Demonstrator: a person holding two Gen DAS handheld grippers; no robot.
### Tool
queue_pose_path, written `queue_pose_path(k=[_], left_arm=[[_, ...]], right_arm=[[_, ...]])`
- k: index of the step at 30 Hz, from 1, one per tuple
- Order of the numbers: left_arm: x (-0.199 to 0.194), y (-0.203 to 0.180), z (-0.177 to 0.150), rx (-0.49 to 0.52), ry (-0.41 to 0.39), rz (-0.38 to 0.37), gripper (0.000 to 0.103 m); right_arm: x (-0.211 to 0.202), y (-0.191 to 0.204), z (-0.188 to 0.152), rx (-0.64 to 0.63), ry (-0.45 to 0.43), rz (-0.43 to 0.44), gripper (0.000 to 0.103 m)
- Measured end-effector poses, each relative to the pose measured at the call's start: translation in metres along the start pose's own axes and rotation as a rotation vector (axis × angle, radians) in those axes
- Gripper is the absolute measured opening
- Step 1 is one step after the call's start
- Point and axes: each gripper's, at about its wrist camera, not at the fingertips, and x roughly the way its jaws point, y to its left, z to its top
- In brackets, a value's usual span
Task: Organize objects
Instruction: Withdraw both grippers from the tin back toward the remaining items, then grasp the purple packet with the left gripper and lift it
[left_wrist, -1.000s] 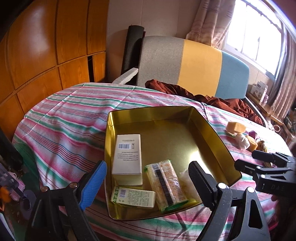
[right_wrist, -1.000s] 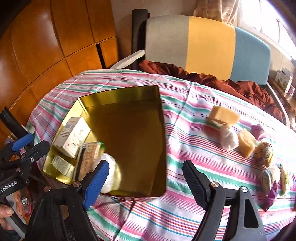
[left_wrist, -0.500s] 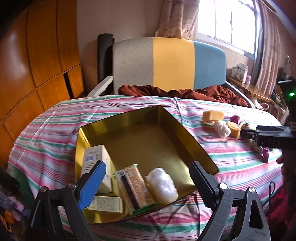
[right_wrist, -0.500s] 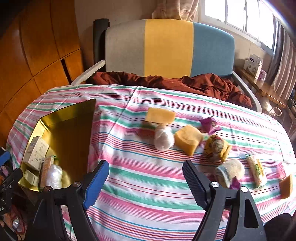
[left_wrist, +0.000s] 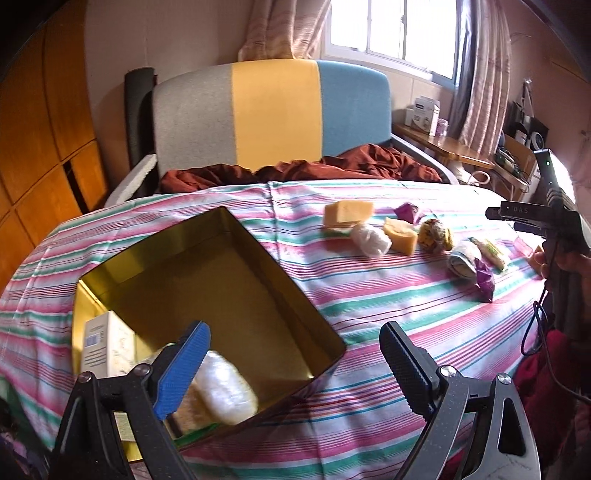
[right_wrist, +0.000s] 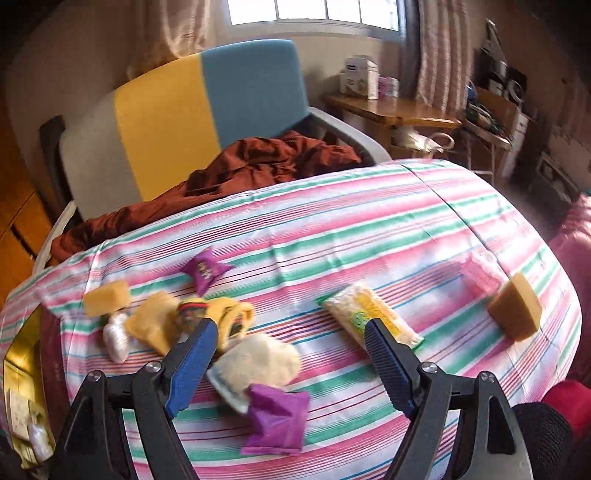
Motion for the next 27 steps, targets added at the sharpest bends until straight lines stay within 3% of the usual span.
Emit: queue_pose_path(k=[4,8,16,24,27], left_arm=[[0.017,-0.028,0.008,0.036,0.040,-0.075,0.094],[0.042,-0.061,0.015,0.074,0.095,-0.152,0.094],[0.087,-0.123,0.028,0.131,0.179,-0.268,0.089],[0.115,-0.183,0.035,0.207,0.246,-0.416,0.060],[0.120,-0.206,0.041,0.238,0.248,-0.463,0.057]], right_arm=[[0.012,-0.051,-0.004,0.269,0.052,0.061,0.084],[0.014,-0.069,-0.008,0.372,0.064,0.097,0.084],[0.016,-0.073,-0.011,0.405,0.082,0.142,0.084],[0.009,-0.081,-0.011,0.441,0.046,0.162,0.084],[0.008,-0.083,-0.010,0.452,0.038,0.176,0.084]])
